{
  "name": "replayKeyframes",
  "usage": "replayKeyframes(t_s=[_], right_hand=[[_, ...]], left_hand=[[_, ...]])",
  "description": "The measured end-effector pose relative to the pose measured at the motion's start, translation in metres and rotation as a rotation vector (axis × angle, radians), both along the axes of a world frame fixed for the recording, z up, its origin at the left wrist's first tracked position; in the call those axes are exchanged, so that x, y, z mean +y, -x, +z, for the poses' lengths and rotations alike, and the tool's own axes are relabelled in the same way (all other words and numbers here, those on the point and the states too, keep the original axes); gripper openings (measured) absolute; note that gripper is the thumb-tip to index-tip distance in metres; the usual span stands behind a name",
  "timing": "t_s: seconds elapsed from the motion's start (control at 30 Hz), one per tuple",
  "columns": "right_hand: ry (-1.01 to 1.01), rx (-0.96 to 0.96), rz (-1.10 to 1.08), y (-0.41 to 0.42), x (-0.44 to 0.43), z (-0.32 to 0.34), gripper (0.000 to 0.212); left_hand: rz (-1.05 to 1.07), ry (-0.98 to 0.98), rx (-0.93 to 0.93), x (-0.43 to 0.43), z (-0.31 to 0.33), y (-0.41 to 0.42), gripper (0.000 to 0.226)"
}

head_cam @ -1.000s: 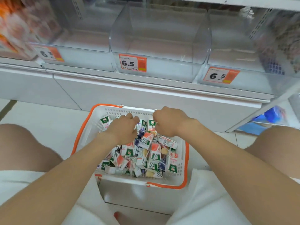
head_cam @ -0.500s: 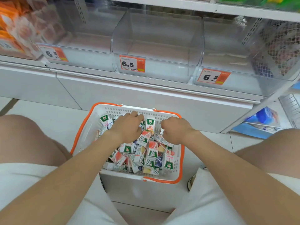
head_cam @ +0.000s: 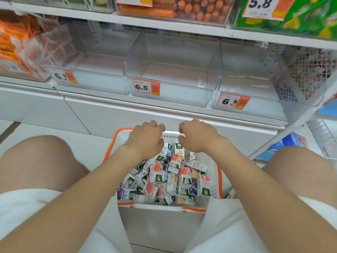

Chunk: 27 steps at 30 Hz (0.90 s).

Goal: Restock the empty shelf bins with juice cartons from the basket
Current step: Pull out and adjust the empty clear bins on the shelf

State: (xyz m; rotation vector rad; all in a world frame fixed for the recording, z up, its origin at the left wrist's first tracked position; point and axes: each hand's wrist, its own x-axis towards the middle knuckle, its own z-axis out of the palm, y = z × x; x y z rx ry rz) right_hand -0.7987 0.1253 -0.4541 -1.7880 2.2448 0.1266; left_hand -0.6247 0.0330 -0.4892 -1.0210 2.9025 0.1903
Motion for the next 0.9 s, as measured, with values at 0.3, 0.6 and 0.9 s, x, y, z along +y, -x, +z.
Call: replayKeyframes(t_s=[0.3,0.6,0.9], right_hand=[[0.372,0.068,-0.202,0.061,-0.018,0.068,0.021],[0.177,0.183,-0.430,0.158,-0.016,0.045,0.046],[0.136,0.175,-0.320,0.186,-0.019,0.034,0.035]], left_hand=[[-0.091,0.113,0.162,-0.031,0.049,0.032,0.042],[-0.126,0.256,0.299,-0.048,0.036,0.115,0.047],[-0.043,0.390,0.257,-0.050,0.012,0.149,0.055]])
